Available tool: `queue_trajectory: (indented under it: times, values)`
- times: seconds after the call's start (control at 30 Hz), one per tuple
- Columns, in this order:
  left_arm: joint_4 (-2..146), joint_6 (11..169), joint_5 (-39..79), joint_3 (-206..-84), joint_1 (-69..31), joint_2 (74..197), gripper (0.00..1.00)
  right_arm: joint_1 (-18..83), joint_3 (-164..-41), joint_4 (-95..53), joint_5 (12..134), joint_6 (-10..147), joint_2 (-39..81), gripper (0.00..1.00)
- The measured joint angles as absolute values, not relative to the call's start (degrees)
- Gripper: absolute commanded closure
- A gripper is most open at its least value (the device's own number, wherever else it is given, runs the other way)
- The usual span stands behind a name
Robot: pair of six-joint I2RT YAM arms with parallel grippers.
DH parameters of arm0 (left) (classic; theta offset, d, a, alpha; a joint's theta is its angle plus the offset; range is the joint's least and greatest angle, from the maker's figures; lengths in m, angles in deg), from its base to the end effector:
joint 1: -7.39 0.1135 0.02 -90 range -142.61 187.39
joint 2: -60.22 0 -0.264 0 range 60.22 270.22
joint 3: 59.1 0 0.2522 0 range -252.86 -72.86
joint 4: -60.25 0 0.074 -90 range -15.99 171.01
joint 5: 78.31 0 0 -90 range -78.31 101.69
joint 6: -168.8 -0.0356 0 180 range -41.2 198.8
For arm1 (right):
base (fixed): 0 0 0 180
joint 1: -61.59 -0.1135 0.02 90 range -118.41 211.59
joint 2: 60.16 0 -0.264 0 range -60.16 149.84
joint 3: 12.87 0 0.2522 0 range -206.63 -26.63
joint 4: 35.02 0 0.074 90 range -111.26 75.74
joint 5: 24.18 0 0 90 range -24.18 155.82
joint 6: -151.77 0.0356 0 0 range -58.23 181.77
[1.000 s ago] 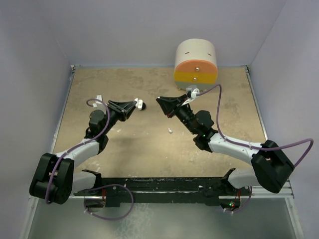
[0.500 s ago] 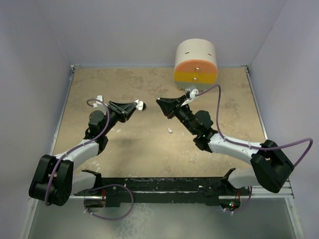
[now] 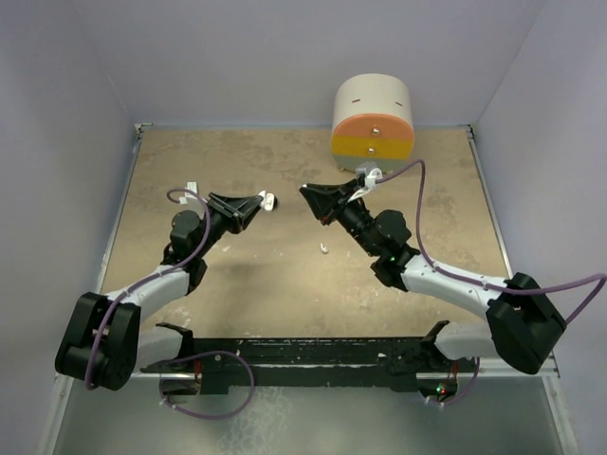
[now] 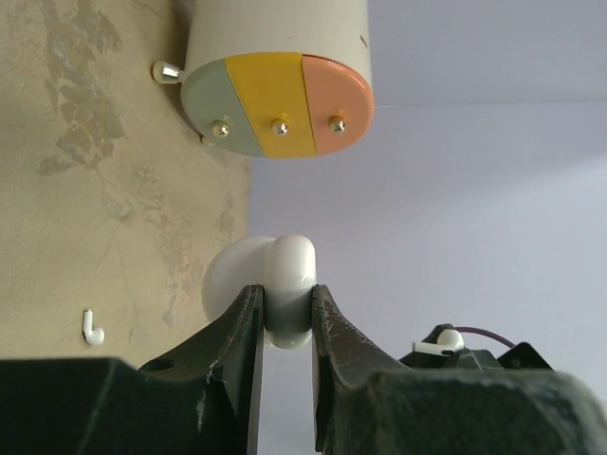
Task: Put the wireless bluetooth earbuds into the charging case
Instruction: Place the earbud in the charging case.
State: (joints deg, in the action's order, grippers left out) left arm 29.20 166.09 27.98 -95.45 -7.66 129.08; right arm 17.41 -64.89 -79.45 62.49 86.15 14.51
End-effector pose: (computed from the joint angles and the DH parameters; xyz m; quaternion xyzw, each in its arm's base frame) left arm 0.2346 -0.0734 0.2214 -0.3380 0.6309 -0.6019 0.3542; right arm 0.2056 0.1969 0.3116 -0.0727 0.5563 0.4527 0.6930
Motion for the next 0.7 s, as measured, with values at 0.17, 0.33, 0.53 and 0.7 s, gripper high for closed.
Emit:
queue_trajectory:
  times: [0.17,0.33,0.53,0.7]
  values:
    - [28.1,166.2,28.0,-95.5,-7.8,130.8,1.0,17.4,-64.9,-80.0,65.4,85.0,13.7,1.0]
    - [25.3,166.5,28.0,-94.1,-7.8,130.8,1.0,17.4,-64.9,-80.8,67.0,84.1,13.9,1.0]
    - [24.3,166.5,28.0,-93.6,-7.8,131.2,1.0,17.4,-64.9,-80.3,66.9,83.7,15.8,1.0]
    - [22.0,166.9,28.0,-93.5,-7.8,133.0,1.0,17.4,-64.9,-80.2,66.9,83.6,16.5,1.0]
